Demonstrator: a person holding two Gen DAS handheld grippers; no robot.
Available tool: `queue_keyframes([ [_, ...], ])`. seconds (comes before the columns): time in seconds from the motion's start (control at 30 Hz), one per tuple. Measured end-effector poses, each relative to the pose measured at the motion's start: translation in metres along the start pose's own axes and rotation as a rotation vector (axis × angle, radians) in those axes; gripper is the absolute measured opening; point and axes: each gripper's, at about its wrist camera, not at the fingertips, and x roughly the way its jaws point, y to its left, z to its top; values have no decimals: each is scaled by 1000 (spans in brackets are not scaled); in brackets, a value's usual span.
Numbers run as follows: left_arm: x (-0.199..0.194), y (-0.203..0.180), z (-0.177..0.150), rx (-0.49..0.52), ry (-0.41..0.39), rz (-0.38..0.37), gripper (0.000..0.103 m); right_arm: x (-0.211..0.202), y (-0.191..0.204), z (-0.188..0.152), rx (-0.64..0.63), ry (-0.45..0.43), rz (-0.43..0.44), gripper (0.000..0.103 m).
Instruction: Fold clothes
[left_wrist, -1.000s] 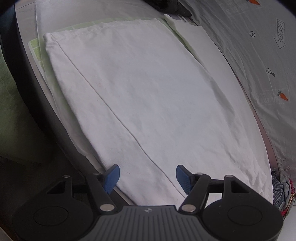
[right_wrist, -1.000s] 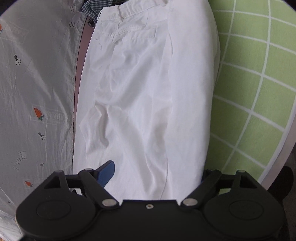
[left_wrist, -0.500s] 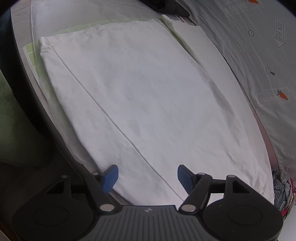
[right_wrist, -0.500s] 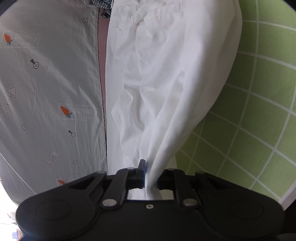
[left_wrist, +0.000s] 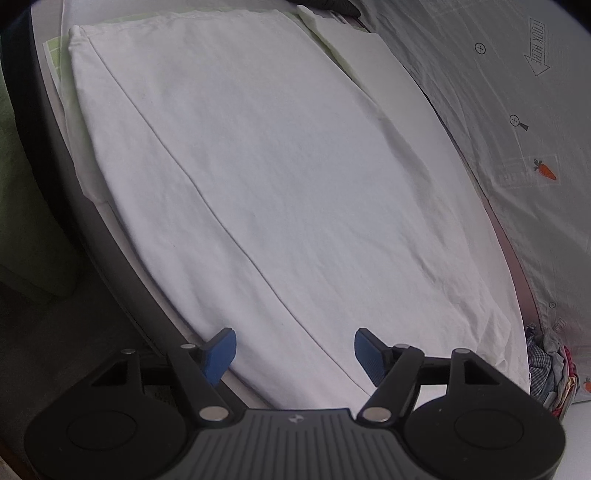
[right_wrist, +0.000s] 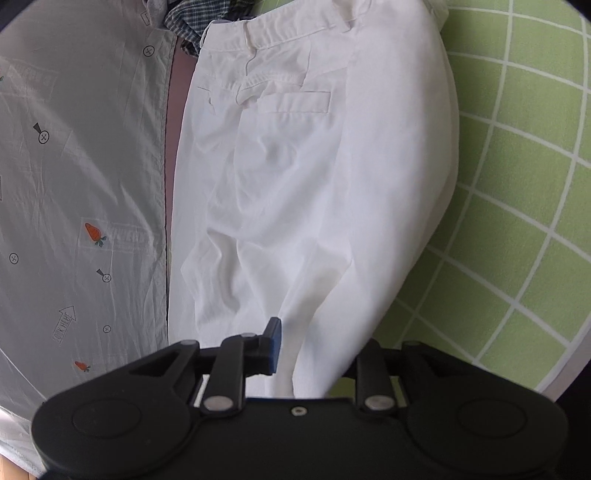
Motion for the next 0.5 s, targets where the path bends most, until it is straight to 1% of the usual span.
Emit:
queue_keyframes([
  [0.1,8,-9,-20,-9,28,-17,72,2,-1,12,-25,16,-18,29],
  [0.2,15,-16,-39,-17,53,-22,72,1,-6,24,-32,36,-21,30],
  [0.3,18,-18,-51,-28,55,-17,72,0,-11,34,-52,58,-34,30],
  [0.5,17,-21,-75,-51,55,-37,72,-2,-22,49,-34,106,-24,31],
])
